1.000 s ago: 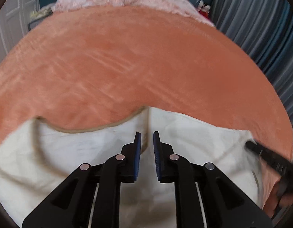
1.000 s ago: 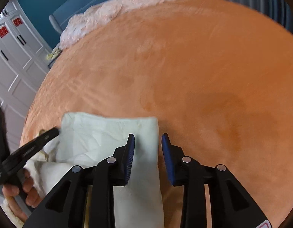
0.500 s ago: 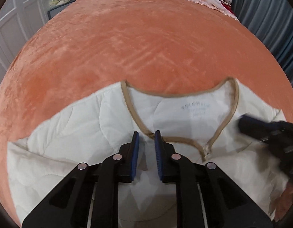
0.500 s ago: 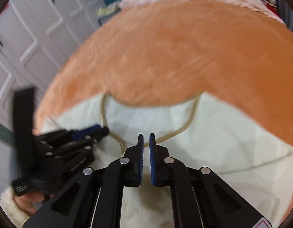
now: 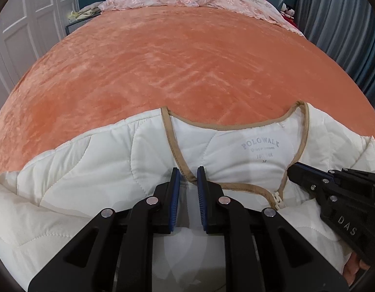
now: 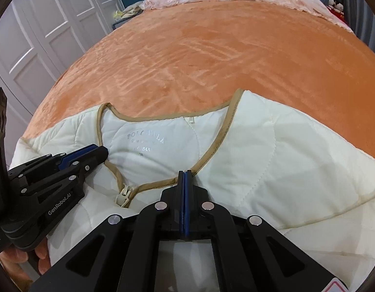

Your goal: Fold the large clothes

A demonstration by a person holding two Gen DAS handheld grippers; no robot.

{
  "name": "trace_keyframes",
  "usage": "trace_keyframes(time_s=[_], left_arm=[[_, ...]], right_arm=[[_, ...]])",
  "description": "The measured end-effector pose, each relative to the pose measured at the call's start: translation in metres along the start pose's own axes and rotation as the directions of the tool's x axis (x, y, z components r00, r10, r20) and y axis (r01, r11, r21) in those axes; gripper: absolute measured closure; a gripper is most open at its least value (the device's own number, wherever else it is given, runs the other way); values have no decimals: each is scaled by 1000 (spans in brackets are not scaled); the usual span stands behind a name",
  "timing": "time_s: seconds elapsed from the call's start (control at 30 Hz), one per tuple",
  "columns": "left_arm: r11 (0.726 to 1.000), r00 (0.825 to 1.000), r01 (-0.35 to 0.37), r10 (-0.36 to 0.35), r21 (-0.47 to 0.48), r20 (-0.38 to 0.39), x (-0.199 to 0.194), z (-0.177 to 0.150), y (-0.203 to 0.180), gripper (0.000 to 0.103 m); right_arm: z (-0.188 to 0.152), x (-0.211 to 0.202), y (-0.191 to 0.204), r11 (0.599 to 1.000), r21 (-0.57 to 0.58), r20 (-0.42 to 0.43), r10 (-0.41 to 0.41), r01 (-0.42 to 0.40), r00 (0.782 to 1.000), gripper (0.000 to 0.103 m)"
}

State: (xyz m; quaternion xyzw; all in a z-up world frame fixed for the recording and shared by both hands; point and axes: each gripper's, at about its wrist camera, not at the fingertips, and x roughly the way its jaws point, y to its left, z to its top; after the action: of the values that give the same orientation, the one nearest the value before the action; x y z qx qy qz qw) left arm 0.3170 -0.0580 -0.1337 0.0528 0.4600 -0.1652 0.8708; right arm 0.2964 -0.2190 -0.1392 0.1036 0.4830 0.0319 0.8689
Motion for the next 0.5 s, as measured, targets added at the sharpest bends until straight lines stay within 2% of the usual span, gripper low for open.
trace_keyframes(time_s=[0.2, 0.5], left_arm=[[1000, 1000, -18, 18, 7, 16, 3, -1, -2, 88], [997, 997, -70, 68, 41, 31, 6, -2, -8, 88]], right_arm=[[0, 4, -2, 999, 21, 12, 25, -26, 1000, 103], [0, 6, 2, 1000, 8, 28, 6, -6, 1000, 103]])
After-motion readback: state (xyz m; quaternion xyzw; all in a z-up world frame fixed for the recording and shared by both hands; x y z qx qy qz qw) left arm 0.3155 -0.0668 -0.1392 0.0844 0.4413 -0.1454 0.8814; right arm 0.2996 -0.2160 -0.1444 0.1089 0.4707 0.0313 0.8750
